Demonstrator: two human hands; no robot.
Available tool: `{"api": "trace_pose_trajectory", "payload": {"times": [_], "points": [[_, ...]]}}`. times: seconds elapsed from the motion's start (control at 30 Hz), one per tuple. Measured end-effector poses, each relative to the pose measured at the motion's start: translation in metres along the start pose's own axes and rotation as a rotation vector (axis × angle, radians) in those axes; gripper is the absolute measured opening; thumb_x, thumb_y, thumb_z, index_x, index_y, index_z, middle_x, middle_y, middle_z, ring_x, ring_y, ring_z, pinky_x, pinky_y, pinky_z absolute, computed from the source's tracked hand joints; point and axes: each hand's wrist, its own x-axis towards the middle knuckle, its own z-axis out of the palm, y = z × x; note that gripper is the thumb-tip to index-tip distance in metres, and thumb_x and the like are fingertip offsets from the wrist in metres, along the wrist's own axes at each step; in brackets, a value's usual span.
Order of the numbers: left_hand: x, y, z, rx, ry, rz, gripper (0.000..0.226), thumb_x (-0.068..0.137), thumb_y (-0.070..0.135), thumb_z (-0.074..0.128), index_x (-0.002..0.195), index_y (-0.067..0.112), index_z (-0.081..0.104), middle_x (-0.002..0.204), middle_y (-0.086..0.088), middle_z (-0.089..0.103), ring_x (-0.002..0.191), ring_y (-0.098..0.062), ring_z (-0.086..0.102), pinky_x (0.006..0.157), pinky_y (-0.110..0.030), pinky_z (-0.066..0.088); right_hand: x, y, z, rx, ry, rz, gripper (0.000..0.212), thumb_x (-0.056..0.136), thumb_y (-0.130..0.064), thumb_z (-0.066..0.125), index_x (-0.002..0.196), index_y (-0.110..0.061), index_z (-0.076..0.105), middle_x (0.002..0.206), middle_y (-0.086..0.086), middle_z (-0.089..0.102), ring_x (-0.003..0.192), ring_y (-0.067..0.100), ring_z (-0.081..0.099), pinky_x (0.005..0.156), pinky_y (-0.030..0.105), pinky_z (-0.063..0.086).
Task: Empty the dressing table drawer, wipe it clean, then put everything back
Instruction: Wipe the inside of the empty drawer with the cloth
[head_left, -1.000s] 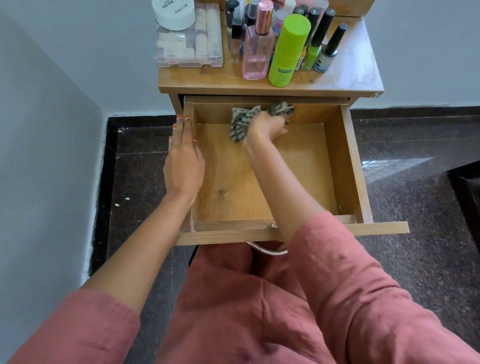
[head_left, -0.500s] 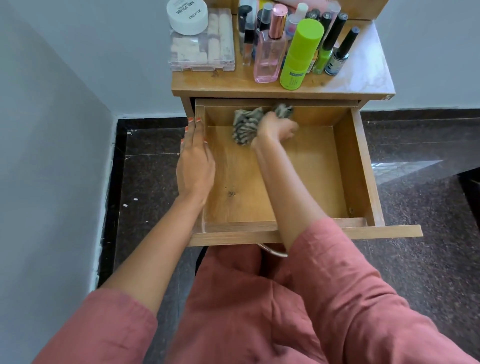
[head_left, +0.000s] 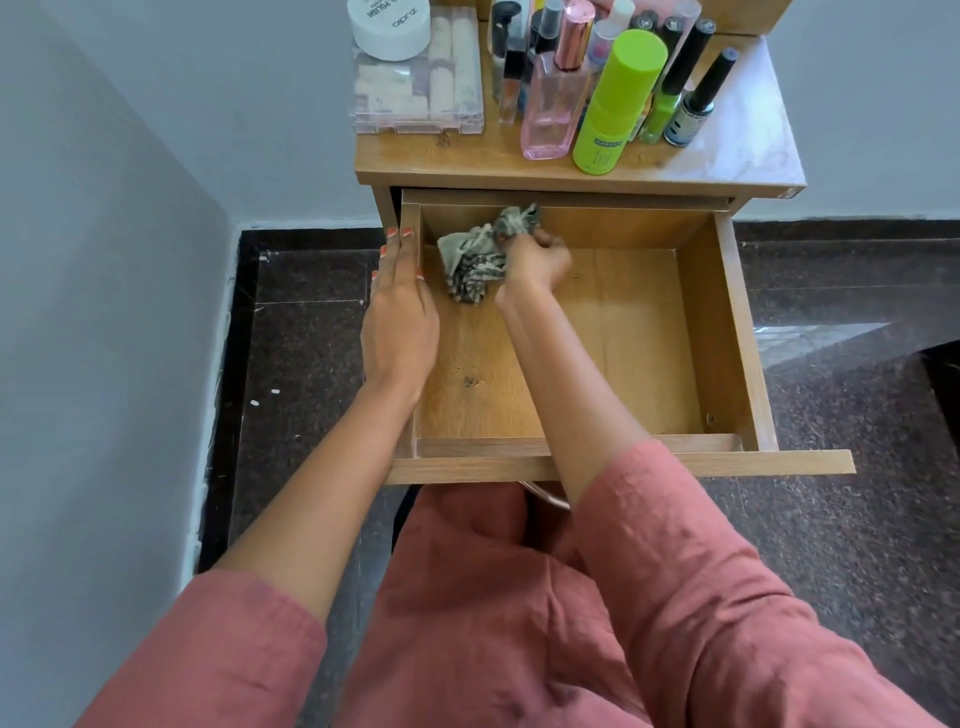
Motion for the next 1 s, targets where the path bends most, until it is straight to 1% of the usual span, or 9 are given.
{"api": "trace_pose_trajectory", "payload": {"times": [0.1,0.23,0.33,0.4,0.47,0.6,0.73,0.9,1.0], "points": [[0.0,0.0,0.001,-0.013,0.009,0.009,0.045,0.099,0.013,0.027,0.144,0.016,0.026,0.154,0.0,0.02,0.141,-0.019,0.024,0.107,-0.033,0.033,0.004,0.003,0.001,0.015,0.023,-0.024,0.035,0.082,0.013,0.046,0.068,-0.018,0.039,0.107,0.018,0.059,0.086,0.026,0.056,0.082,0.035,0.05],[0.001,0.001,-0.001,-0.033,-0.002,0.0,0.046,0.099,0.013,0.027,0.145,0.017,0.025,0.155,0.002,0.019,0.141,-0.018,0.023,0.106,-0.034,0.032,-0.009,0.015,0.017,-0.091,-0.08,-0.078,0.037,0.08,0.014,0.05,0.068,-0.02,0.04,0.109,0.021,0.061,0.1,0.031,0.06,0.093,0.042,0.05],[0.001,0.002,-0.002,-0.065,-0.004,0.009,0.046,0.099,0.011,0.028,0.144,0.015,0.026,0.154,0.001,0.02,0.141,-0.016,0.023,0.107,-0.031,0.03,-0.019,0.026,0.025,-0.271,-0.154,-0.209,0.029,0.077,0.015,0.05,0.075,-0.013,0.056,0.105,0.018,0.064,0.097,0.031,0.062,0.087,0.038,0.052],[0.001,0.001,-0.002,-0.077,0.005,0.018,0.046,0.099,0.011,0.028,0.144,0.015,0.026,0.154,0.0,0.021,0.141,-0.015,0.023,0.109,-0.03,0.027,-0.023,0.03,0.023,-0.393,-0.182,-0.327,0.032,0.076,0.017,0.048,0.093,-0.003,0.066,0.109,0.016,0.064,0.098,0.03,0.062,0.085,0.037,0.053],[0.003,0.0,-0.001,-0.08,0.009,0.016,0.046,0.098,0.009,0.027,0.144,0.015,0.027,0.154,-0.002,0.022,0.141,-0.016,0.023,0.11,-0.031,0.027,-0.024,0.028,0.019,-0.529,-0.236,-0.416,0.038,0.077,0.016,0.048,0.106,-0.002,0.065,0.115,0.015,0.06,0.102,0.028,0.059,0.087,0.037,0.052],[0.003,0.001,0.0,-0.092,0.018,0.018,0.046,0.098,0.009,0.027,0.144,0.014,0.028,0.153,-0.002,0.023,0.141,-0.017,0.024,0.111,-0.033,0.027,-0.024,0.024,0.015,-0.734,-0.358,-0.505,0.037,0.082,0.011,0.052,0.115,-0.004,0.061,0.12,0.015,0.057,0.109,0.028,0.056,0.091,0.039,0.049],[0.002,0.001,-0.001,-0.086,0.02,0.02,0.046,0.098,0.01,0.028,0.144,0.015,0.028,0.153,-0.002,0.023,0.141,-0.019,0.024,0.11,-0.033,0.028,-0.024,0.016,0.015,-0.939,-0.407,-0.547,0.027,0.086,0.002,0.054,0.112,-0.001,0.059,0.115,0.014,0.061,0.102,0.027,0.06,0.081,0.035,0.051],[0.0,0.001,-0.001,-0.115,0.025,0.037,0.045,0.099,0.011,0.029,0.143,0.013,0.028,0.152,-0.004,0.025,0.14,-0.018,0.026,0.11,-0.03,0.027,-0.024,0.008,0.025,-1.197,-0.409,-0.607,0.02,0.093,-0.004,0.045,0.11,-0.001,0.054,0.115,0.015,0.057,0.103,0.029,0.058,0.081,0.033,0.047],[-0.003,0.002,-0.002,-0.135,0.03,0.038,0.045,0.098,0.01,0.029,0.143,0.013,0.03,0.152,-0.004,0.027,0.138,-0.018,0.029,0.108,-0.027,0.028,-0.02,0.005,0.024,-1.264,-0.473,-0.558,0.026,0.091,-0.006,0.051,0.117,-0.004,0.052,0.121,0.014,0.057,0.108,0.029,0.058,0.088,0.035,0.049]]}}
